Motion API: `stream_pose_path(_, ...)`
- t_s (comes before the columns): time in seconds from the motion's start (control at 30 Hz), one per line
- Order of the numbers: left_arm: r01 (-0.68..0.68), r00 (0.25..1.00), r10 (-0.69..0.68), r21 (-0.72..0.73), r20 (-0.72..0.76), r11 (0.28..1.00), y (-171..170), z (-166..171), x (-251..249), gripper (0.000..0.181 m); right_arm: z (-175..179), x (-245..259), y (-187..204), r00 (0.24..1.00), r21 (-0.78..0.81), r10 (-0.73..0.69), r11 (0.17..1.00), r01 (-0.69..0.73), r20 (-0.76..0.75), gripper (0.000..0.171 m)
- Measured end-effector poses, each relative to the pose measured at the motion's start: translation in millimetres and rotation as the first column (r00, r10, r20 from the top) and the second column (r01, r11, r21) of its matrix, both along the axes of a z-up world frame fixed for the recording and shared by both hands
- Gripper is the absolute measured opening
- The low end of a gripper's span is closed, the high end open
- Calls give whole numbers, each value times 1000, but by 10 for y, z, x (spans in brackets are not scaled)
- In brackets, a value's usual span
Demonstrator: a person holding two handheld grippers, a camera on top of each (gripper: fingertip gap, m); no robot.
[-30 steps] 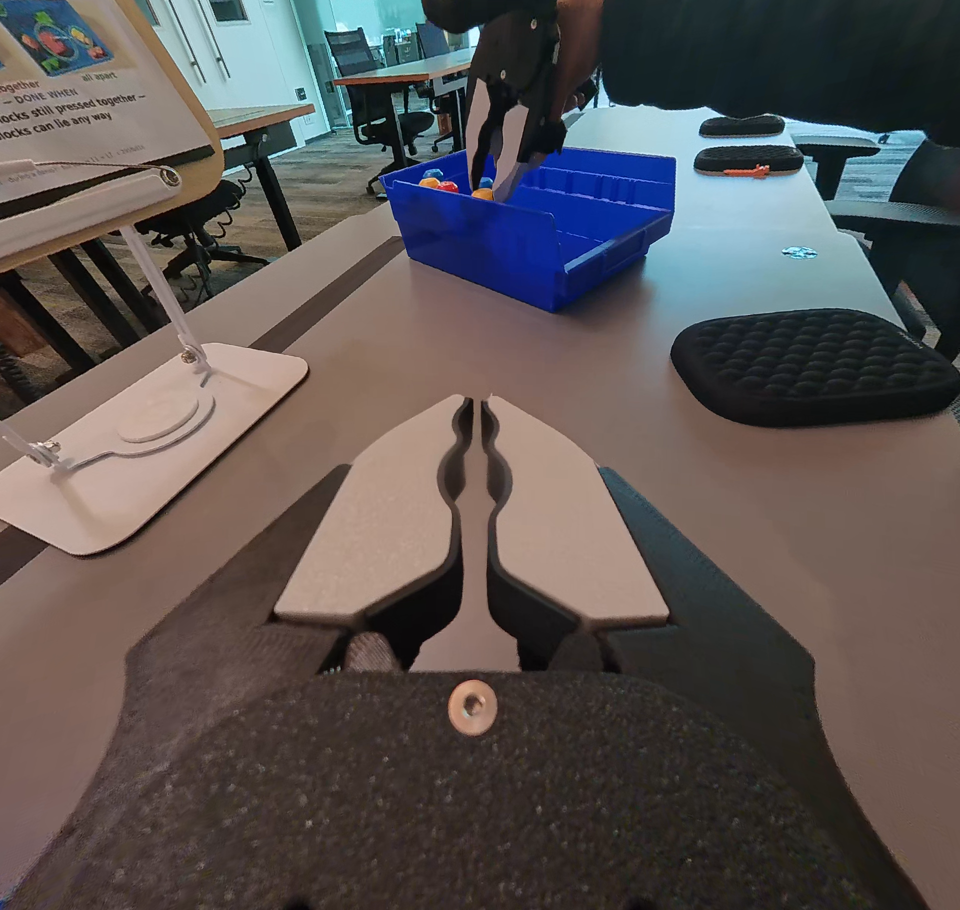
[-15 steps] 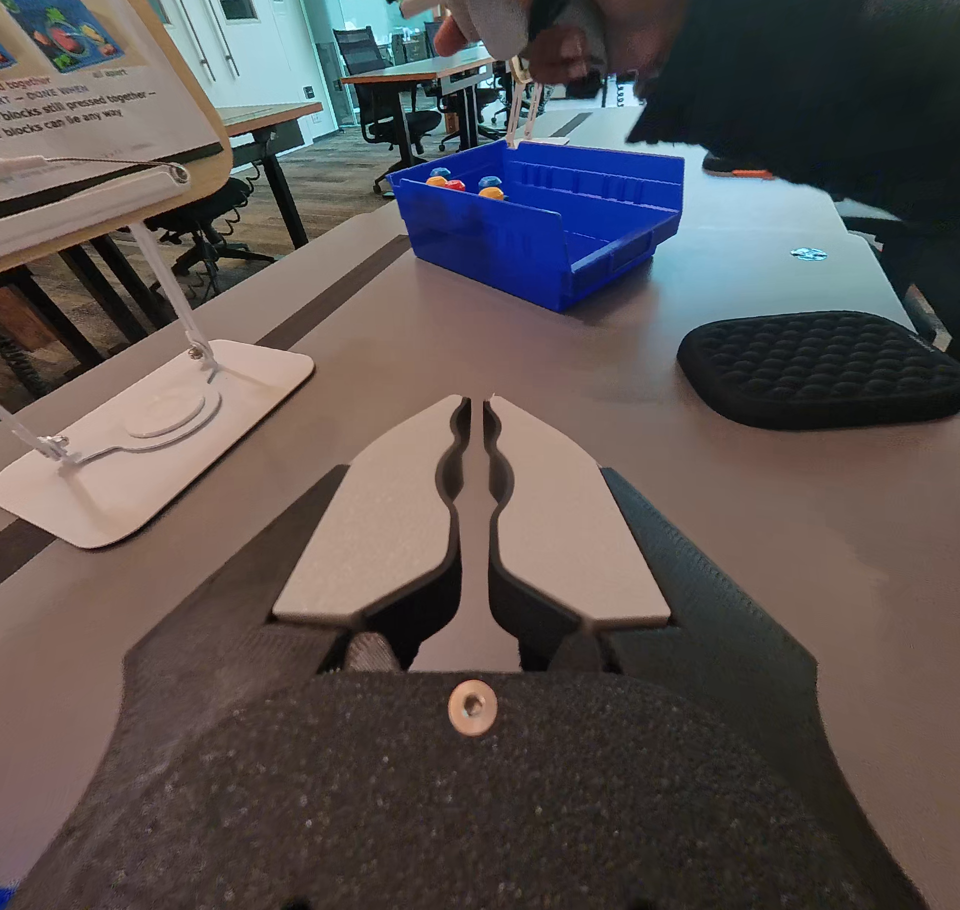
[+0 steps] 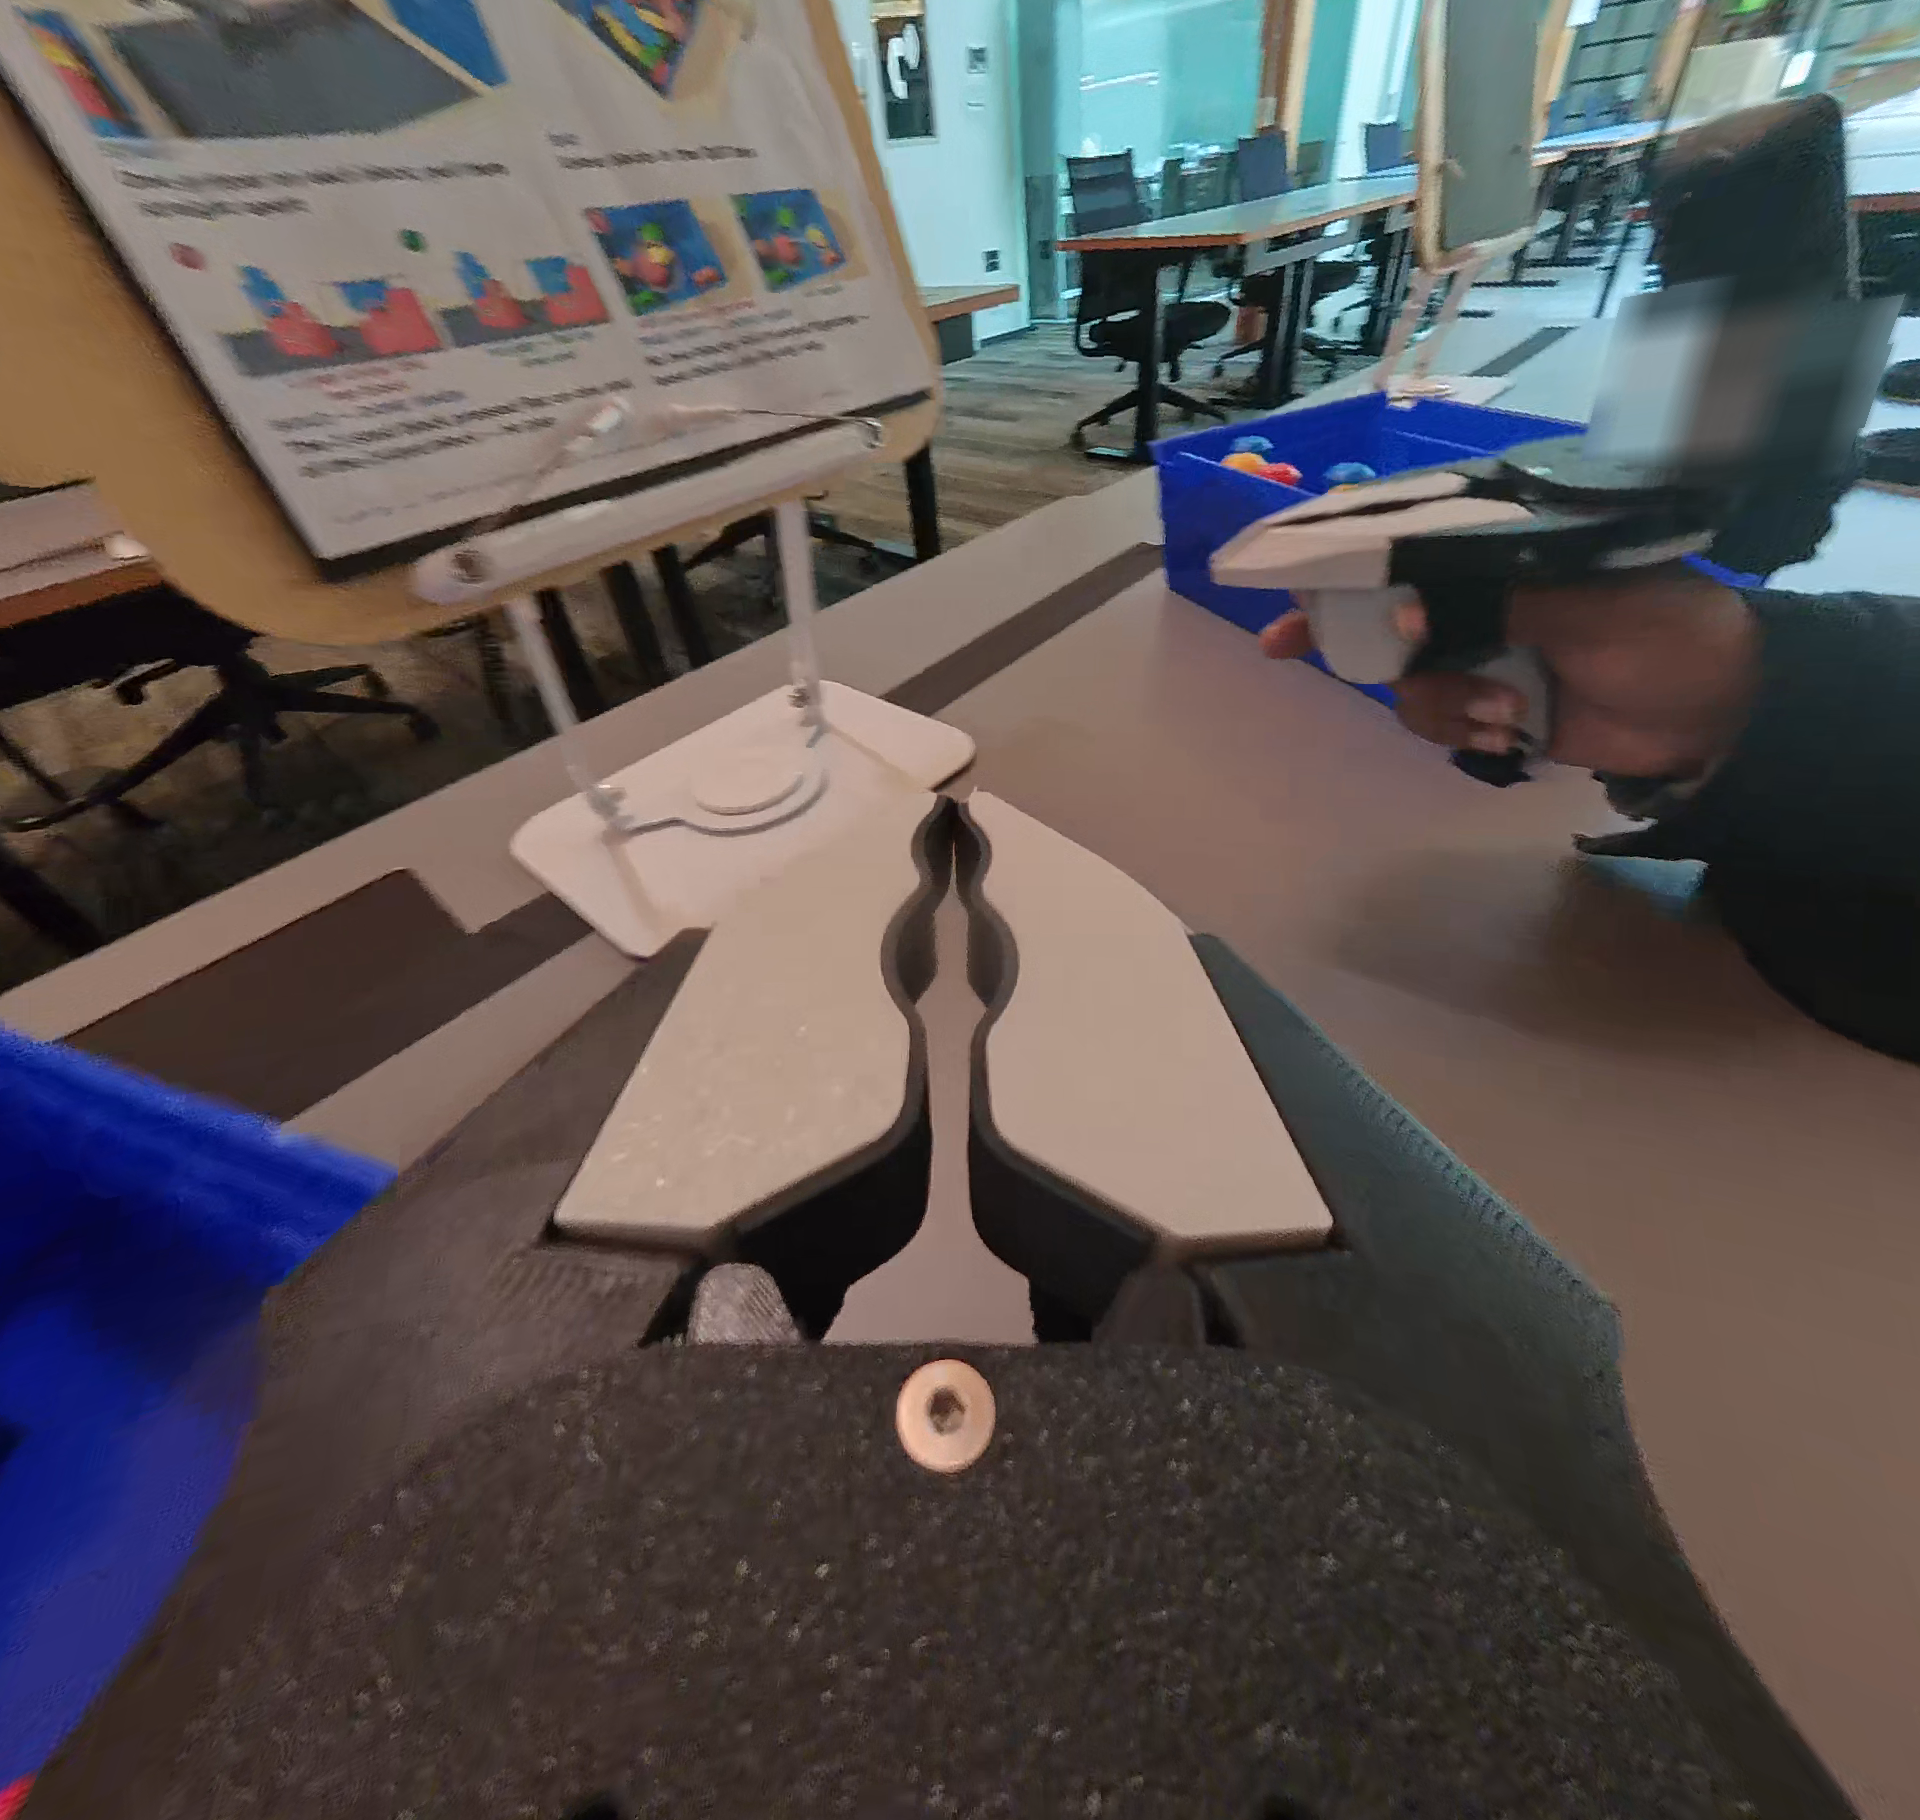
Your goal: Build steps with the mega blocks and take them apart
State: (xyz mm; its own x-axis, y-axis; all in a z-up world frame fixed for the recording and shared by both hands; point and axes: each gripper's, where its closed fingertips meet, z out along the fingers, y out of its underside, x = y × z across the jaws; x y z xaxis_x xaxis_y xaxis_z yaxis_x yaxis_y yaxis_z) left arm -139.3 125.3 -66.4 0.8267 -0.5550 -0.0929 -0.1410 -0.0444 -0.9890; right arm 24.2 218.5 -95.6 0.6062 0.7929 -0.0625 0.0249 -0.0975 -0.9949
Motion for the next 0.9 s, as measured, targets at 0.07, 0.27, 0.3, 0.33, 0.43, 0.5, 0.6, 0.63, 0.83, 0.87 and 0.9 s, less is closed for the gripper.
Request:
stream_pose_path(0.07,-61,998,61,1,-1,998,33,132,-264,0,-10,5,-12,1000,10,10,1000,-10,6,0)
stream_pose_path(0.27,-248,959,224,-131,-172,960,230,242,-1198,8,-25,-24,-75,998,14,59,998,-60,17,0)
stream_pose_path(0.3,-283,943,243,-165,-227,945,277,217,-1379,10,-23,-39,-92,997,16,72,997,-72,18,0)
stream_pose_path(0.33,-316,923,249,-210,-292,925,320,161,-1559,11,-24,-56,-111,996,19,85,996,-85,20,0)
stream_pose_path(0.43,-435,823,236,-306,-517,847,432,-74,-2130,17,-37,-102,-159,993,33,113,993,-114,38,0)
stream_pose_path(0.5,-503,750,177,-374,-638,779,444,-293,-2458,17,-54,-130,-190,990,42,128,991,-130,55,0)
stream_pose_path(0.6,-546,702,69,-474,-709,690,418,-603,-2750,22,-95,-169,-236,985,51,154,986,-159,82,0)
stream_pose_path(0.63,-566,678,35,-491,-734,663,401,-691,-2843,25,-111,-178,-246,983,50,160,985,-165,89,0)
stream_pose_path(0.83,-613,585,-139,-548,-799,569,332,-998,-3138,33,-198,-228,-300,972,30,205,977,-210,117,0)
stream_pose_path(0.87,-617,574,-168,-558,-802,555,319,-1025,-3159,34,-212,-237,-312,969,26,214,975,-219,121,0)
stream_pose_path(0.9,-621,563,-196,-567,-803,541,307,-1049,-3178,35,-225,-246,-322,967,24,221,974,-225,126,0)
